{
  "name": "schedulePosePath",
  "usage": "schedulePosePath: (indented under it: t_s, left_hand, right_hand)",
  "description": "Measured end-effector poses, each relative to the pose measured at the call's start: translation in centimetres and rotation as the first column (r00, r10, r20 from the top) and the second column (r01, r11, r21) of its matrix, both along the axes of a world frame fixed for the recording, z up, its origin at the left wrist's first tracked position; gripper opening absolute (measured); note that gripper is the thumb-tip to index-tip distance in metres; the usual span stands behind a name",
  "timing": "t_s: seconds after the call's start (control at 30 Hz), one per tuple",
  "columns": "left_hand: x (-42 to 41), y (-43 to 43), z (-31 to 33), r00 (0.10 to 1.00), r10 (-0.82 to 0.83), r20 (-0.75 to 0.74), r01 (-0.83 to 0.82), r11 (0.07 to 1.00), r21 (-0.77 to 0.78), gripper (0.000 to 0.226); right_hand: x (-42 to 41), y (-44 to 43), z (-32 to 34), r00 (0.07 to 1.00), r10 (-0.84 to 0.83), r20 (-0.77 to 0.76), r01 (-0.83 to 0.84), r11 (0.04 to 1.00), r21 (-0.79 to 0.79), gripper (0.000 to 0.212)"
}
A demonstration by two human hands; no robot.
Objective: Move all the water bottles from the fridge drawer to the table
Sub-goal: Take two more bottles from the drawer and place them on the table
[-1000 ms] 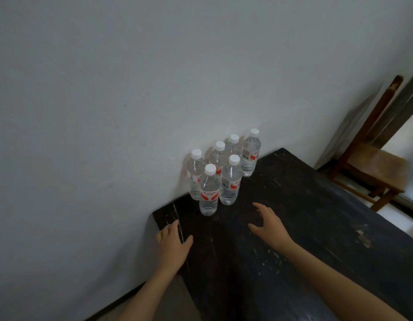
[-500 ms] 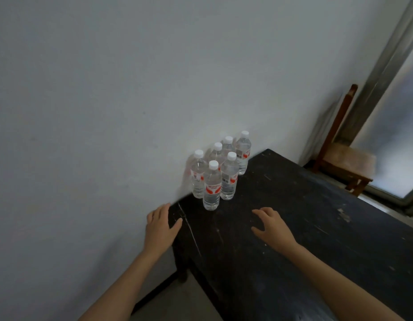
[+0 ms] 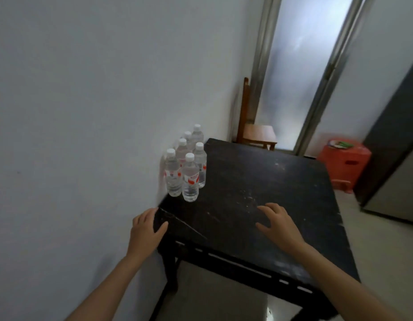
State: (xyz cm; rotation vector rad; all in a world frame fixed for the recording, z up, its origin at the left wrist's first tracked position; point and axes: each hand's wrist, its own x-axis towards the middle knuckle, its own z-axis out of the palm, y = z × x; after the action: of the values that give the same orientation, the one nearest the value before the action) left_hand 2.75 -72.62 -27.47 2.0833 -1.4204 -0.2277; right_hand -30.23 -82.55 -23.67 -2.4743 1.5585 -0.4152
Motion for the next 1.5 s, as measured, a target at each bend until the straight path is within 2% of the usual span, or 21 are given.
schedulePosePath:
  t_s: [0.17, 0.3, 0.47, 0.63, 0.73, 0.83, 1.1, 1.27, 1.5]
  left_hand:
    - [-6.2, -2.3, 1.9, 0.957, -0.284, -0.061, 0.279, 0.957, -0.079, 0.054]
    - [-11.2, -1.6, 2.5, 0.874, -0.475, -0.104, 0.463, 0.878, -0.12, 0.053]
    - [-17.3, 0.4, 2.3, 0.727, -0.674, -0.13, 0.664, 0.739, -0.117, 0.052]
    - [-24.2, 3.1, 2.8, 0.566, -0.816, -0.116, 0.805, 0.578, -0.135, 0.05]
    - [-28.8, 6.2, 3.0, 0.475, -0.877, -0.077, 0.868, 0.481, -0.124, 0.047]
    - [-33.6, 11.4, 2.6, 0.359, -0.932, -0.045, 0.927, 0.362, -0.094, 0.046]
    - [-42.0, 26.6, 2.9, 0.132, -0.991, -0.031, 0.982, 0.135, -0.134, 0.045]
    - [-46.2, 32.8, 5.0, 0.046, -0.999, 0.006, 0.984, 0.044, -0.175, 0.045]
    - [-54.9, 34.5, 8.3, 0.018, -0.996, 0.09, 0.98, 0.0, -0.201, 0.046]
  right_hand:
    - [-5.4, 7.7, 0.0, 0.969, -0.239, -0.061, 0.24, 0.971, 0.018, 0.051]
    - [-9.0, 12.8, 1.3, 0.904, -0.428, -0.005, 0.428, 0.903, 0.032, 0.05]
    - [-12.8, 19.7, 1.4, 0.814, -0.581, -0.006, 0.581, 0.813, 0.035, 0.051]
    - [-17.1, 28.5, 1.3, 0.679, -0.734, -0.021, 0.734, 0.678, 0.047, 0.051]
    - [-19.7, 35.7, 1.4, 0.579, -0.816, -0.009, 0.815, 0.578, 0.049, 0.049]
    - [-21.9, 45.0, 1.2, 0.439, -0.899, -0.006, 0.897, 0.438, 0.056, 0.048]
    - [-25.3, 64.3, 1.3, 0.236, -0.969, -0.071, 0.971, 0.233, 0.053, 0.054]
    - [-27.5, 71.2, 2.7, 0.16, -0.983, -0.085, 0.986, 0.163, -0.022, 0.053]
    - [-33.9, 72.9, 5.9, 0.143, -0.985, -0.099, 0.979, 0.155, -0.13, 0.051]
